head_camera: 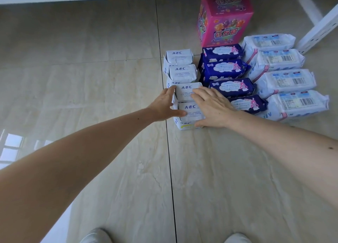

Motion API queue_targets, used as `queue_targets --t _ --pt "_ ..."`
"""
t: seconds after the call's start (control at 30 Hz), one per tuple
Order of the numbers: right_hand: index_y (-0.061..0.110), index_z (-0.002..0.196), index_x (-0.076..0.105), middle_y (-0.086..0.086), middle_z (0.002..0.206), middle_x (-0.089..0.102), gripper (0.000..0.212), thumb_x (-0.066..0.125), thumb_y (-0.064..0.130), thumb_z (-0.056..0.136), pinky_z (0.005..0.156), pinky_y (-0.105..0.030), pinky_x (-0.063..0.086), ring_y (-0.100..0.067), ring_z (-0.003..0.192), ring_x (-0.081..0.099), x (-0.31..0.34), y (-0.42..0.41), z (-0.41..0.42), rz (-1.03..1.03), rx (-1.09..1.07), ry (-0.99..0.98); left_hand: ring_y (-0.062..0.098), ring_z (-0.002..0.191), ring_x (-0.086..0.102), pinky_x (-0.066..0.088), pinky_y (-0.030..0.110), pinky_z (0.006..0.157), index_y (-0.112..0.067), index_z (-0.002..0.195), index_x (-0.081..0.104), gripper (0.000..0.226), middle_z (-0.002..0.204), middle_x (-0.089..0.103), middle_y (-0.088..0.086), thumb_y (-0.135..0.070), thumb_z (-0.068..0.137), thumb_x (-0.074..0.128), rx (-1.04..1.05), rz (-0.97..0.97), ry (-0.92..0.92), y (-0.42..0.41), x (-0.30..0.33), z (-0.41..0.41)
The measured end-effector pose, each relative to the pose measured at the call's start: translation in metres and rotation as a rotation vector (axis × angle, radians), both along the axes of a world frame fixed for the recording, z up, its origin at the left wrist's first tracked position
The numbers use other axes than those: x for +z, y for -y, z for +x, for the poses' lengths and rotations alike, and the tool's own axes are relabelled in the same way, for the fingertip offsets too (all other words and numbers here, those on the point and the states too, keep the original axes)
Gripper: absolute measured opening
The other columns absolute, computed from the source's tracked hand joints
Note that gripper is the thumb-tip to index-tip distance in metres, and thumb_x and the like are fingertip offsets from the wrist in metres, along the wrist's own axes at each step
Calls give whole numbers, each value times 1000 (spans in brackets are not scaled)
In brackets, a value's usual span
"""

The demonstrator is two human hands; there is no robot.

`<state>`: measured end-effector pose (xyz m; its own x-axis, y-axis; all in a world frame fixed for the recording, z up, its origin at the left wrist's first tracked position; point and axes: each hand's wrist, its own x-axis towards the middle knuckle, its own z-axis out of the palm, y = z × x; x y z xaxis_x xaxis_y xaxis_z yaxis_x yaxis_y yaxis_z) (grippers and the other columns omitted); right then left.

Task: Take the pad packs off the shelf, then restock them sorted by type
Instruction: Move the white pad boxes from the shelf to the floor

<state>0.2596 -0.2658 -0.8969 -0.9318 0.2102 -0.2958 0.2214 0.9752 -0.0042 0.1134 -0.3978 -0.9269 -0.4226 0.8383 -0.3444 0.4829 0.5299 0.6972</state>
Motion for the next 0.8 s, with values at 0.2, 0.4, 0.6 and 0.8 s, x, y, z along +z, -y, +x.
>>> queue_targets --t 0.2,0.4,0.6,0.8 --pt "14 147 25 -2 155 20 109 74 63 64 116 -37 9 -23 144 7 32 -6 2 -62 26 -15 17 112 56 45 30 89 -21 146 20 89 145 34 2 -42 77 73 17 -87 -63 18 27 -12" --pt "14 141 36 -1 149 32 75 70 41 79 115 -35 16 -24 141 18 113 -14 15 -77 64 81 15 109 58 46 32 91 -20 135 43 61 135 46 -1 -35 83 69 -57 -203 -49 30 119 -11" --pt "12 134 46 -2 144 39 54 66 15 83 108 -35 31 -25 128 40 253 -18 22 -140 51 66 13 113 54 46 39 93 -28 119 56 38 125 51 -6 -33 83 68 -112 -258 -55 23 267 -6" --pt "11 118 58 -2 134 46 35 61 17 84 97 -35 35 -24 113 50 437 -24 8 -79 59 107 15 122 47 42 34 97 -26 125 54 37 130 52 -7 -34 89 61 -217 -284 -168 7 460 -23"
